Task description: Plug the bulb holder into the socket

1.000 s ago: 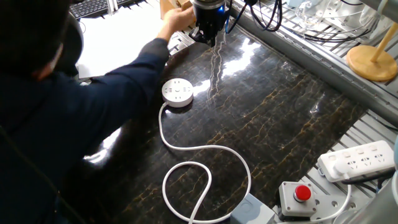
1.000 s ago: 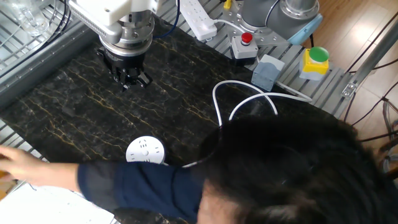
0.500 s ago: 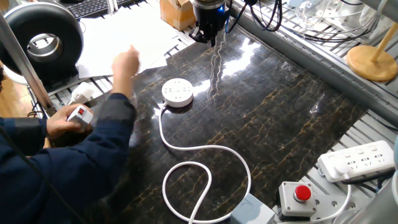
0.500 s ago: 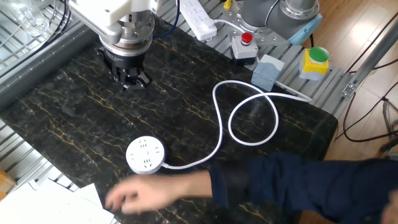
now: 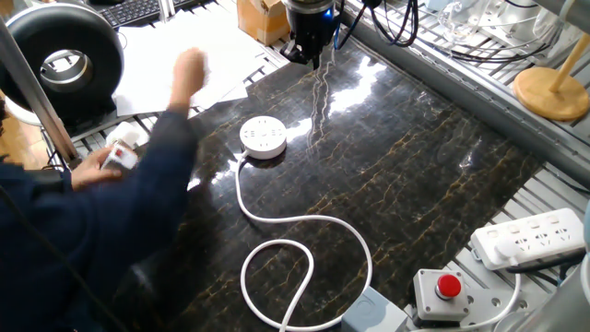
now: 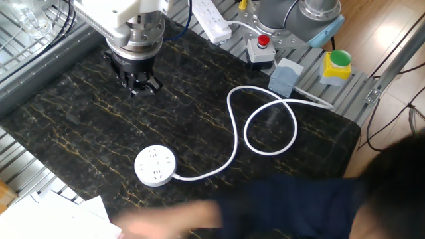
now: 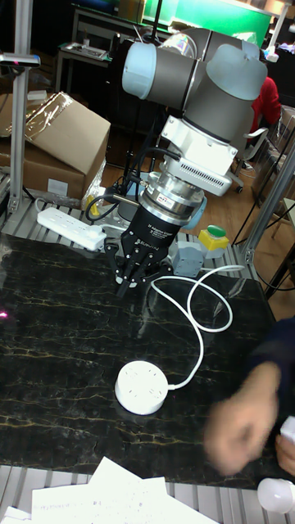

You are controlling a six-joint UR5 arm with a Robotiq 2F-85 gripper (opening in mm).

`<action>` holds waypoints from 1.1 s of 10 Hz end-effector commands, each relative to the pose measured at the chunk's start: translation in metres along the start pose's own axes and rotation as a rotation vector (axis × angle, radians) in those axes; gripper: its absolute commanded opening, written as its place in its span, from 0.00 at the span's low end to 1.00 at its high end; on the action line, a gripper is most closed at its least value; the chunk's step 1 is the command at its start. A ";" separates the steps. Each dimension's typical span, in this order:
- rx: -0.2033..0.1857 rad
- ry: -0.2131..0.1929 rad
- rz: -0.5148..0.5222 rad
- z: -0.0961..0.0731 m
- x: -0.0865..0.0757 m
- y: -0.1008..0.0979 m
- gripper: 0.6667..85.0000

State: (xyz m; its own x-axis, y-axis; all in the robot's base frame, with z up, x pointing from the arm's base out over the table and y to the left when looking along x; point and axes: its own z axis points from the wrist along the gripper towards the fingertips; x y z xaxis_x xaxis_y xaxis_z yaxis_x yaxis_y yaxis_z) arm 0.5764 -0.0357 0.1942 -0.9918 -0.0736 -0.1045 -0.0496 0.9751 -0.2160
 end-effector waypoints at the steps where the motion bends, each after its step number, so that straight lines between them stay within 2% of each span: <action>1: -0.076 0.040 0.050 -0.004 0.010 0.019 0.01; 2: -0.149 0.067 0.101 -0.008 0.015 0.040 0.01; 3: -0.163 0.074 0.123 -0.009 0.016 0.047 0.01; 4: -0.197 0.078 0.167 -0.011 0.016 0.061 0.01; 6: -0.290 0.077 0.282 -0.017 0.008 0.097 0.01; 7: -0.258 0.059 0.283 -0.014 0.004 0.091 0.01; 9: -0.145 0.040 0.210 -0.009 0.002 0.059 0.01; 10: -0.134 0.042 0.197 -0.009 0.003 0.054 0.01; 11: -0.151 0.043 0.209 -0.010 0.002 0.059 0.01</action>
State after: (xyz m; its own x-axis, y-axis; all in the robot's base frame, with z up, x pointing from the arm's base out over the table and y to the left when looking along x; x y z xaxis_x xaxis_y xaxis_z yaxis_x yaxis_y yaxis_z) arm 0.5677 0.0257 0.1885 -0.9869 0.1380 -0.0836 0.1416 0.9891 -0.0394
